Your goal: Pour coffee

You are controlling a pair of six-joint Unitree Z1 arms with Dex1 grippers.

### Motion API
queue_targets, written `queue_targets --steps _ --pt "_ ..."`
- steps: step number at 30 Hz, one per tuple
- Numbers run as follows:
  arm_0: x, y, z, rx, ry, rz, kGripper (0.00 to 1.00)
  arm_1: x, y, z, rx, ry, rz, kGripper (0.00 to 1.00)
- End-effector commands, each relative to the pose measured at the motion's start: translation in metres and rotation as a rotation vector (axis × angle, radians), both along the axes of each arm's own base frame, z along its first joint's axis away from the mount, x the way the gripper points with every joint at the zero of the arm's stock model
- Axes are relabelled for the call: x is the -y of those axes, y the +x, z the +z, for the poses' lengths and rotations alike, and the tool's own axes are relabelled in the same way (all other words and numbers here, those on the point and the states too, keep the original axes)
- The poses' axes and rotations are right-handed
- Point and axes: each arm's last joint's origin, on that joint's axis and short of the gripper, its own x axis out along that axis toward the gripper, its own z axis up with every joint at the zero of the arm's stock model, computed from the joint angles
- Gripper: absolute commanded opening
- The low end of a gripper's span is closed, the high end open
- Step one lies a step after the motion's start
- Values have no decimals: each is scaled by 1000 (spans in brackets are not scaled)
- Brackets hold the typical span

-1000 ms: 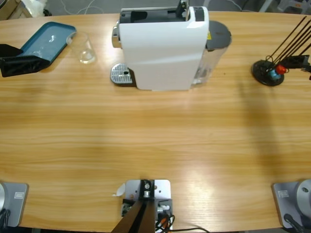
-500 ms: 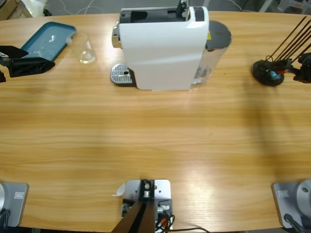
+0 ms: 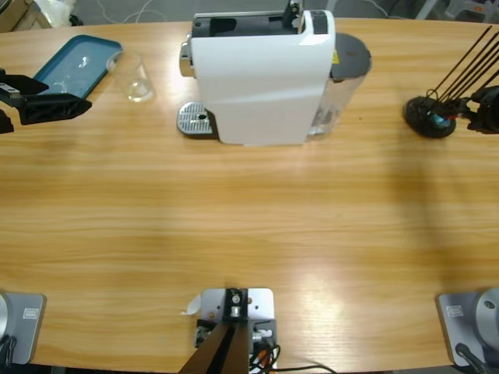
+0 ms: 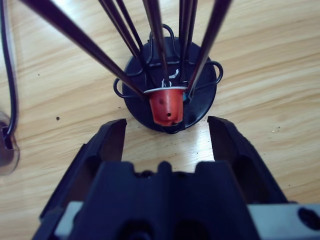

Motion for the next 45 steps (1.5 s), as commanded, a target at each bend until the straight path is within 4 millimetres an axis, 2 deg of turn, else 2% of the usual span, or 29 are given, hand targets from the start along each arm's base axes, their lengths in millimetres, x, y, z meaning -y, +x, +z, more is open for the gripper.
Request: queue_targets --steps 1,19,20,22,24,25,27,28,32,34,45 --pt "3 1 -17 -44 40 -16 968 5 6 -15 -46 -12 -37 709" --pt "3 1 -17 -45 40 -17 968 6 6 -12 -16 -15 -41 629" --pt "3 1 -17 -44 40 -17 968 6 6 -13 -16 -15 -41 613" --pt "3 1 -17 -45 40 -17 968 6 6 -13 -16 -15 -41 517" --pt "3 1 -17 -44 40 -17 968 6 6 -14 -17 -15 -42 488" --pt "3 1 -16 -43 39 -17 968 6 6 -14 -18 -15 -42 406" --pt "3 1 -16 -43 39 -16 968 6 5 -15 -19 -15 -42 349" --pt "3 1 -16 -43 39 -17 968 6 5 -15 -20 -15 -42 282" --pt "3 1 -16 -40 38 -18 968 6 7 -17 -28 -16 -42 214" --pt "3 1 -16 -40 38 -18 968 6 7 -18 -29 -16 -42 135" --pt "3 0 -15 -38 37 -20 968 7 3 -15 -21 -16 -38 103"
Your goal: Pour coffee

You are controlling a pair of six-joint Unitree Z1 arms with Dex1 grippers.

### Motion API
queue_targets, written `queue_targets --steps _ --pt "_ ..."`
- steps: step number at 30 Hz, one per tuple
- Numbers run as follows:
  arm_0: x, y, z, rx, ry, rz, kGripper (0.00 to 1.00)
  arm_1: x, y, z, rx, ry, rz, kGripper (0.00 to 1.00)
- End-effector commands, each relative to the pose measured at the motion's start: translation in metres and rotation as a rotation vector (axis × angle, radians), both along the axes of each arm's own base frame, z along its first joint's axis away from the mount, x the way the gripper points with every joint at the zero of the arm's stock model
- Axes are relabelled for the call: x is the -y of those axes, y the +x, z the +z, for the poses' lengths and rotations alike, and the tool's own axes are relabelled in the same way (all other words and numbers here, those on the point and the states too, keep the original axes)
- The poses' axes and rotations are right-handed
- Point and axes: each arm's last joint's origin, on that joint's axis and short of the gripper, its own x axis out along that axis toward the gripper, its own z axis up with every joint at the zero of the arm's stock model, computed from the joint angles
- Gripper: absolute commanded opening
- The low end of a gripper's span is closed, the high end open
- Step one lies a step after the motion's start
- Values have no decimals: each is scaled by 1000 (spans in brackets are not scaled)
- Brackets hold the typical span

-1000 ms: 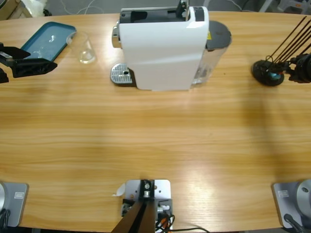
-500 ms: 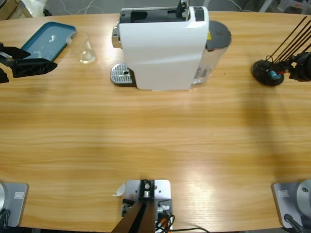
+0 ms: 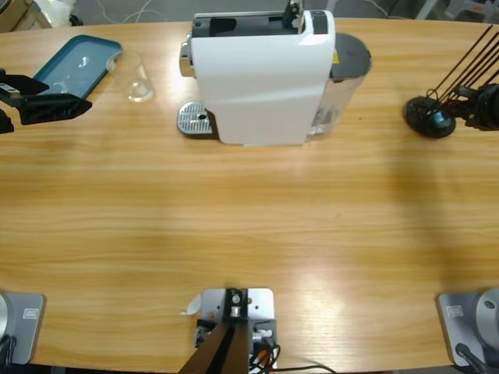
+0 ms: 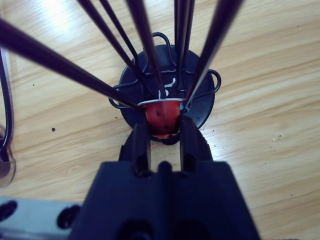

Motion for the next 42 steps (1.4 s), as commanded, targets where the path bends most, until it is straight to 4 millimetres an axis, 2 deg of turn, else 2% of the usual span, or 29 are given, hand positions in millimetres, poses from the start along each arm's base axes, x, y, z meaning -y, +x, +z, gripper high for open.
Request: queue_targets --steps 1,4,8,10,18,29,34,36,38,41,42 --pt "3 0 -15 -37 35 -19 968 4 -6 -8 -28 -15 -21 103" --pt "3 -1 -14 -35 34 -19 968 4 -12 6 2 -18 -15 103" --pt "3 -1 -14 -33 33 -24 968 5 -20 38 40 -31 -1 103" --pt "3 -1 -14 -32 32 -25 968 5 -23 46 36 -36 2 103" --pt "4 -1 -14 -31 30 -28 968 6 -27 97 76 -52 5 103" --pt "4 -1 -14 -31 27 -29 968 5 -41 144 125 -66 9 104" --pt "5 -1 -15 -33 29 -29 970 -6 -49 174 170 -157 81 108" --pt "4 -1 -15 -33 28 -29 972 -19 -53 189 215 -213 219 108" --pt "4 -2 -14 -31 25 -32 969 -43 -59 201 265 -332 492 108" --pt "3 -6 -12 -17 23 -43 968 -79 -85 206 339 -506 939 112" --pt "3 -7 -12 -12 25 -48 968 -87 -94 205 355 -527 1042 111"
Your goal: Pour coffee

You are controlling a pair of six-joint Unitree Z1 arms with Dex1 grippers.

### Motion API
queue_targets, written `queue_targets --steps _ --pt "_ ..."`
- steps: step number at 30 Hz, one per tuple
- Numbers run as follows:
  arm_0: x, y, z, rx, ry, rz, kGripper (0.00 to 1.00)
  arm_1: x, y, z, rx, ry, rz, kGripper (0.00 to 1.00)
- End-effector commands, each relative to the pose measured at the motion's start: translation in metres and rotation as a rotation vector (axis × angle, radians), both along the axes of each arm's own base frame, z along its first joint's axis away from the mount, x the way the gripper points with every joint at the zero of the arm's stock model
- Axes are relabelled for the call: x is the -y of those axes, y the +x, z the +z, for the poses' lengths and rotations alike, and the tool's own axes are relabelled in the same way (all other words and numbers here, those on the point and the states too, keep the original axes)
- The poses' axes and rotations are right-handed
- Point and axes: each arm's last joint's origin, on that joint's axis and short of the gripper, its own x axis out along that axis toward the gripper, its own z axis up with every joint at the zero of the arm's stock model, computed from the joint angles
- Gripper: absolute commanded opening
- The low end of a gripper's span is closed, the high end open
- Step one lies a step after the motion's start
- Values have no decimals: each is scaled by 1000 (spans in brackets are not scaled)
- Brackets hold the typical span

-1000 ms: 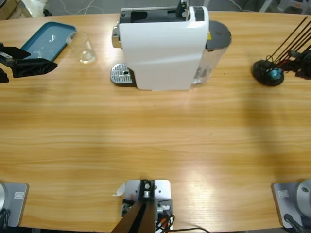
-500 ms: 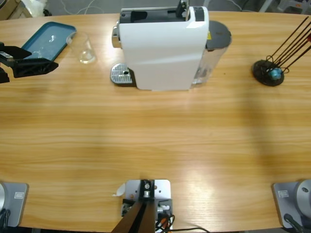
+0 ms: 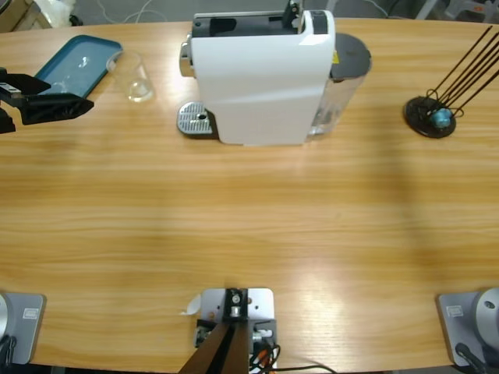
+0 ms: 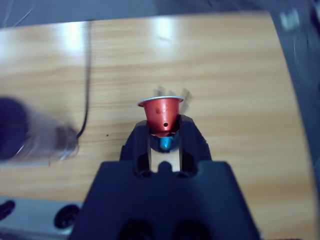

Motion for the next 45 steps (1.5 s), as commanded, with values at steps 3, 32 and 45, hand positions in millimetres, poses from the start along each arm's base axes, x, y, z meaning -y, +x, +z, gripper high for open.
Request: queue_targets --steps 3,32,45 --pt "1 -9 -12 -8 32 -52 968 -73 -73 16 111 -369 948 110" --pt "2 -11 -16 -9 54 -73 965 -277 9 1 61 -377 1633 112" --pt "2 -11 -17 -4 53 -77 965 -262 72 -2 54 -438 1502 112"
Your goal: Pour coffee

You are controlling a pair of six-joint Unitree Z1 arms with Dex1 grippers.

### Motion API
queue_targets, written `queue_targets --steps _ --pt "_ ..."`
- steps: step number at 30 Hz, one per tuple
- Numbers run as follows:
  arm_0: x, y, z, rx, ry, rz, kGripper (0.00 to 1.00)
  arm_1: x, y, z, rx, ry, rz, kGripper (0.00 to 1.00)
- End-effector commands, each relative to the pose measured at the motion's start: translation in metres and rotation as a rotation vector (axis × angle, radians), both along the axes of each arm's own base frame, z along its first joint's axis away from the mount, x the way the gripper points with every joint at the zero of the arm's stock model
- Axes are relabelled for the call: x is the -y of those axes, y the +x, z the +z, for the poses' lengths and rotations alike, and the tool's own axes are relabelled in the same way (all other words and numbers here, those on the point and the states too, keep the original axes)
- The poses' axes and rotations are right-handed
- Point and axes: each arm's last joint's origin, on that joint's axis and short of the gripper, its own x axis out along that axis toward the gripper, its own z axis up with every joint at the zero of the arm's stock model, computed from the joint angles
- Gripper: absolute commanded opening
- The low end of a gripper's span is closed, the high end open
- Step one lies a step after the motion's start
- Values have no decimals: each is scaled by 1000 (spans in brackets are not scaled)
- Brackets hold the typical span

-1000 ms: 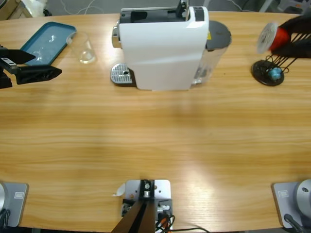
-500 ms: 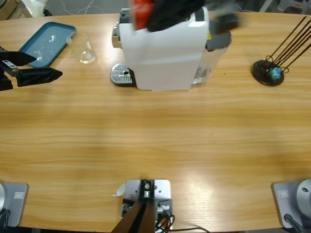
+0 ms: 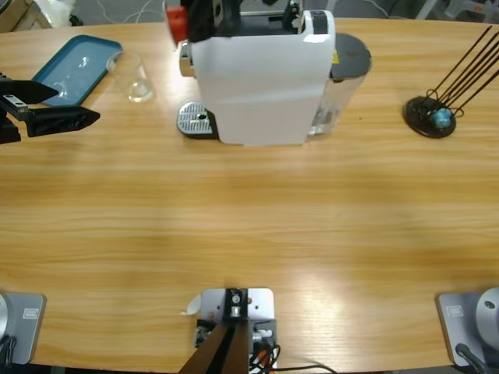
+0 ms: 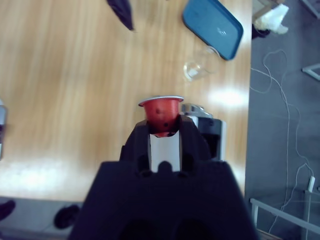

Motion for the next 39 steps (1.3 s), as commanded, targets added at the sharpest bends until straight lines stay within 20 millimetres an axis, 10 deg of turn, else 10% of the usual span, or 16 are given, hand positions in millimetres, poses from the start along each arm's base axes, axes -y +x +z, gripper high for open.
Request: queue_targets --steps 1,39 --pt "-2 -5 -12 -15 28 -18 964 0 43 -25 -13 -77 -56 112" --pt "0 -3 -13 -20 27 -32 964 -18 87 -61 -44 -177 -125 112"
